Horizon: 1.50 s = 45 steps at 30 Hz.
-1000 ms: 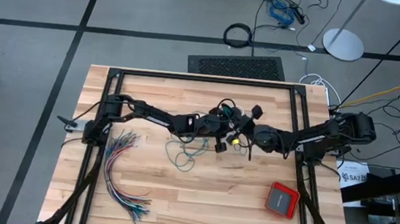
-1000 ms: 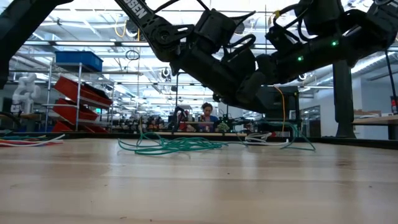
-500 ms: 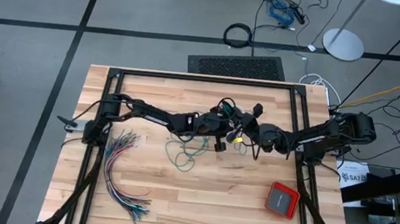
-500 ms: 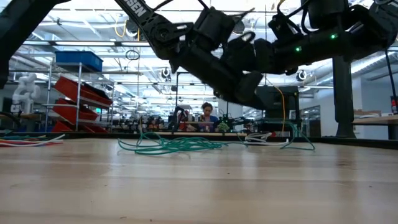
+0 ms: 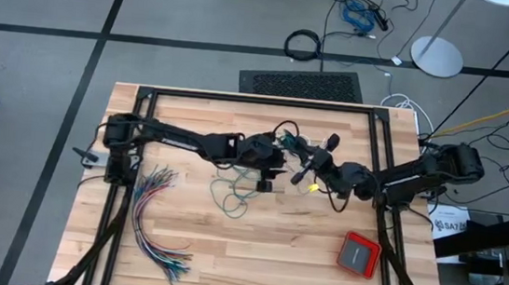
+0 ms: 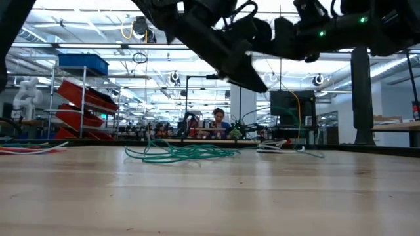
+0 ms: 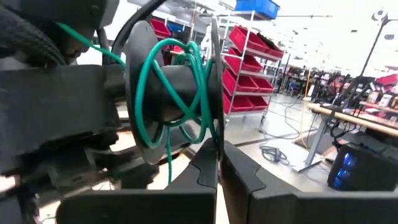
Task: Coil cords
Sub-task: Coil the green wire onto the spool
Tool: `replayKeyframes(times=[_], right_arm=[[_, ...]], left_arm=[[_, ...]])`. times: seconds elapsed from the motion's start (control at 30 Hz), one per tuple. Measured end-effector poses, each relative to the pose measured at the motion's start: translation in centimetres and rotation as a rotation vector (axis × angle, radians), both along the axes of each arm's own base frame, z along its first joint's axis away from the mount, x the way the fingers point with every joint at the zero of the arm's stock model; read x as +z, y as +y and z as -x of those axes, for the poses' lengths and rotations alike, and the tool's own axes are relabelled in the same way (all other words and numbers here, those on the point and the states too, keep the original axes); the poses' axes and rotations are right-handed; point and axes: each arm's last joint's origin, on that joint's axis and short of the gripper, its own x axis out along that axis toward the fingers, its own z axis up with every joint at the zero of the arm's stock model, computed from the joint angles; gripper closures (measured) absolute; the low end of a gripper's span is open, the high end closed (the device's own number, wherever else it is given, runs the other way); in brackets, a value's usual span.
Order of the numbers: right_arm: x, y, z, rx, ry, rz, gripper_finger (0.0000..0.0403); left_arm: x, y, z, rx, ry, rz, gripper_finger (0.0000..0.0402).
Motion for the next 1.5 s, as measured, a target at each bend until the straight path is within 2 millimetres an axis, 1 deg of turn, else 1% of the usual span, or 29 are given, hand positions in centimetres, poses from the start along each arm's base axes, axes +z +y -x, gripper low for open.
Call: replayKeyframes(times=[0.2, 0.33, 0.43, 0.53, 0.63, 0.67, 0.83, 0.93, 1.03, 1.1, 1.17, 1.33, 1.5], right_arm=[[1.5, 0.7, 1.0, -0.027, -0.019, 0.026, 0.0403], [1.8, 1.0, 1.5, -0.011, 0.011, 0.023, 0.0403], [1.6, 1.3, 1.8, 0.012, 0.038, -0.013, 0.0403], [0.9, 1.9, 2.1, 0.043, 0.092, -0.065, 0.0403], [0.3, 2.2, 2.3, 0.062, 0.126, -0.111, 0.0403], [0.2, 2.3, 2.3, 0.064, 0.131, -0.123, 0.0403], [-0.5, 2.7, 2.4, 0.077, 0.163, -0.161, 0.0403], [-1.0, 2.8, 2.5, 0.078, 0.192, -0.187, 0.0403], [-1.5, 2.9, 2.7, 0.077, 0.220, -0.211, 0.0403], [-1.6, 3.0, 2.7, 0.078, 0.223, -0.223, 0.0403], [-1.6, 3.0, 2.7, 0.086, 0.222, -0.231, 0.0403], [-1.7, 3.2, 2.6, 0.144, 0.228, -0.254, 0.0403], [-2.0, 3.4, 2.7, 0.157, 0.247, -0.272, 0.0403]], left_arm=[[1.5, -0.3, 1.9, -0.029, 0.098, 0.031, 0.0250], [2.2, -0.4, 2.7, -0.033, 0.138, 0.032, 0.0250], [2.2, -0.4, 3.4, -0.032, 0.201, 0.032, 0.0250], [2.1, -0.2, 4.4, -0.016, 0.292, -0.019, 0.0250], [2.7, 0.1, 5.1, -0.006, 0.304, -0.050, 0.0250], [2.9, 0.1, 5.3, -0.010, 0.293, -0.058, 0.0250], [5.6, 0.1, 6.5, -0.046, 0.146, -0.128, 0.0250], [6.4, 0.3, 7.7, -0.072, 0.093, -0.124, 0.0249], [6.2, 0.8, 8.5, -0.096, 0.102, -0.066, 0.0249], [5.3, 1.0, 8.8, -0.084, 0.118, -0.037, 0.0249], [4.7, 1.0, 8.7, -0.077, 0.078, -0.040, 0.0249], [3.6, 0.3, 8.1, -0.100, -0.122, -0.084, 0.0249], [3.4, 0.0, 8.0, -0.107, -0.297, -0.107, 0.0249]])
